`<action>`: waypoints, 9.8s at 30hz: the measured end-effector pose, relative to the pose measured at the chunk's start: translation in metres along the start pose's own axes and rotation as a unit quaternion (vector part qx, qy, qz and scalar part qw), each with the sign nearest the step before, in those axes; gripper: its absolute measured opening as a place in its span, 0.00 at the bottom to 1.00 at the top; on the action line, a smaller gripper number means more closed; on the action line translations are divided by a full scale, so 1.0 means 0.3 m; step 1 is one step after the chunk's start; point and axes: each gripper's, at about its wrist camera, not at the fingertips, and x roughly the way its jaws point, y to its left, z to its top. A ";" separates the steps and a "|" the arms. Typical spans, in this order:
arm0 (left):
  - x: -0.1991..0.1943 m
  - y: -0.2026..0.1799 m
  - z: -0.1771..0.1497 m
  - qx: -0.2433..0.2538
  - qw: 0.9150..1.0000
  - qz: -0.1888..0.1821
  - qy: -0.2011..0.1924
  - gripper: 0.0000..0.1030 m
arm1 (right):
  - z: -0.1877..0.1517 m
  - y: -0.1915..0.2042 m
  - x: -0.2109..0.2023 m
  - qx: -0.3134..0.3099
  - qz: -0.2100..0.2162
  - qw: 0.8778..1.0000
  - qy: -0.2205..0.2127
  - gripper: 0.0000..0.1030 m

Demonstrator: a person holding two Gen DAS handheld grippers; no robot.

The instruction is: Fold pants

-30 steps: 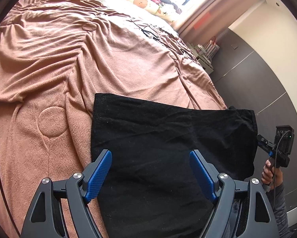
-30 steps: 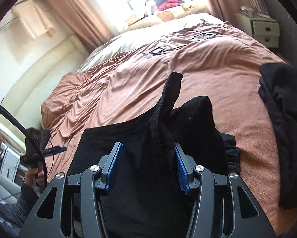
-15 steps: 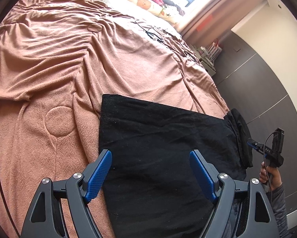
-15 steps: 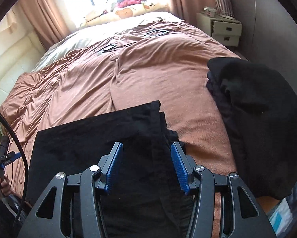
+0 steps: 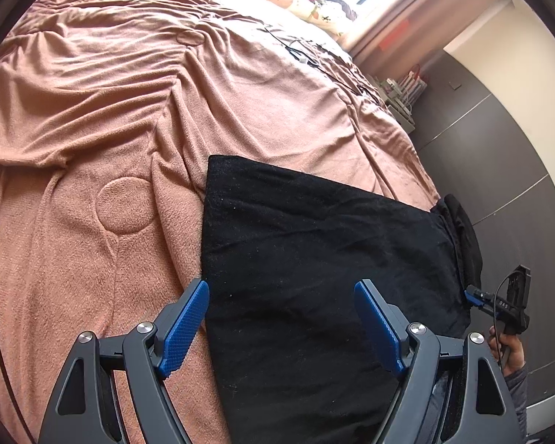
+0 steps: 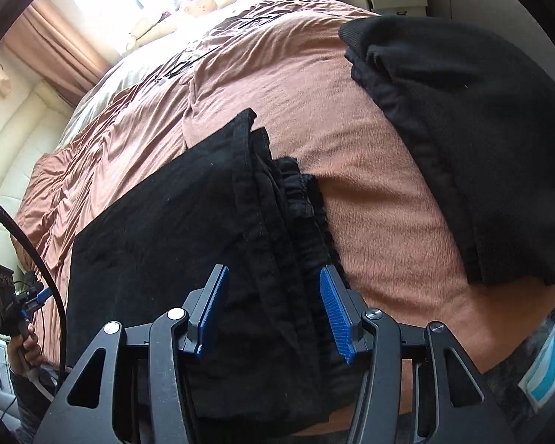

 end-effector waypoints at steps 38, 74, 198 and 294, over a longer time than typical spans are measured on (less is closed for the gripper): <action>-0.011 0.007 -0.229 -0.041 0.998 0.028 0.042 0.80 | -0.438 -0.296 -0.028 0.255 0.272 0.924 -0.084 0.57; -0.021 0.000 -0.199 -0.046 0.998 0.017 0.032 0.75 | -0.451 -0.361 -0.069 0.226 0.133 0.958 -0.112 0.06; -0.533 0.692 -0.256 -0.181 0.981 0.066 -0.028 0.52 | -0.385 0.377 0.329 0.162 0.168 0.972 -0.021 0.17; -0.608 0.658 -0.480 -0.284 0.939 -0.035 -0.192 0.16 | -0.282 1.372 0.726 -0.224 0.075 0.967 0.093 0.03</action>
